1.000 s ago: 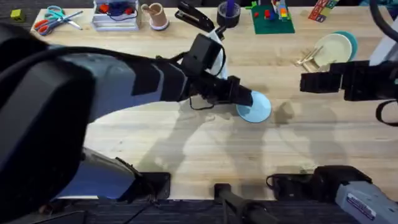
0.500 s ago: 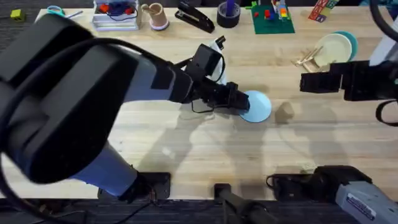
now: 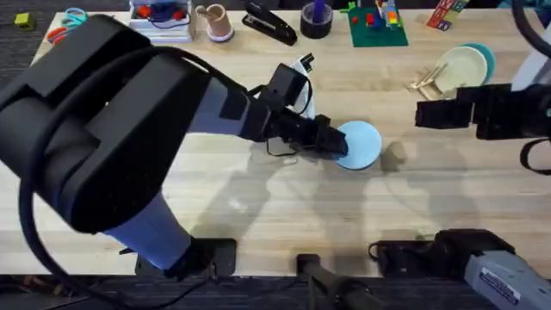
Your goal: Pick up the plates from the table one by one and place each into a slot on the dish rack.
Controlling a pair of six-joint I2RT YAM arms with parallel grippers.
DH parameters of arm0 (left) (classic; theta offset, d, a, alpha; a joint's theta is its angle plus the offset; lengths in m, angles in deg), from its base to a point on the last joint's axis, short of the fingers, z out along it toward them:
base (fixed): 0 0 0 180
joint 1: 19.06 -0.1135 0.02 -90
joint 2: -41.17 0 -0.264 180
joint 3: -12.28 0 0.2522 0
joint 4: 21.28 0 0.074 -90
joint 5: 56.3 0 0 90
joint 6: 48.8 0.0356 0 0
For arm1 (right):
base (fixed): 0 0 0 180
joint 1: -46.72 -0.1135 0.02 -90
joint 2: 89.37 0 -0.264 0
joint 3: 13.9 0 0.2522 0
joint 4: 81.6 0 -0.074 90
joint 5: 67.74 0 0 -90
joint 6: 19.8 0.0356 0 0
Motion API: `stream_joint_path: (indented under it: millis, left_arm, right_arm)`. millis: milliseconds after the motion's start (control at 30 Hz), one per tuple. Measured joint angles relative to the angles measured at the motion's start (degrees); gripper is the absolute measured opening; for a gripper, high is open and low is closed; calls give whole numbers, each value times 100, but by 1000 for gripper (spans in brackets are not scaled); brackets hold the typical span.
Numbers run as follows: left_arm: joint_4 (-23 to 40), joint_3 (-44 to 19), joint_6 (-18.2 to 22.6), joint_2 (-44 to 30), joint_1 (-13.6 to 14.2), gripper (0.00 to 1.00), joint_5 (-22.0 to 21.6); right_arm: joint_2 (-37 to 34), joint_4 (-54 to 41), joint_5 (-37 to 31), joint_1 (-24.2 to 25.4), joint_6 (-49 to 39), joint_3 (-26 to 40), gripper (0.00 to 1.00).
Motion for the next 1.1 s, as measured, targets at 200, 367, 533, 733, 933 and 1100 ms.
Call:
stream_joint_path:
  millis: [200, 367, 533, 733, 933, 1100]
  left_arm:
    - [2, 0, 0, 1, 0, 43, 0]
    - [2, 0, 0, 0, 0, 43, 2]
    - [2, 0, 0, 0, 0, 43, 6]
    - [2, 0, 0, 0, 0, 43, 7]
    - [3, 0, 0, 1, 0, 43, 13]
    - [4, 0, 0, 0, 0, 43, 15]
  right_arm:
    - [0, 0, 7, 1, 58, 0, 994]
    - [-175, -20, 515, 221, 242, 11, 992]
    - [-649, -187, 1254, 761, 243, 9, 992]
    - [-1192, -177, 2450, 1500, -63, -286, 993]
    - [-1716, 30, 3294, 1810, -482, -750, 992]
    - [-2006, 260, 3641, 1837, -605, -822, 994]
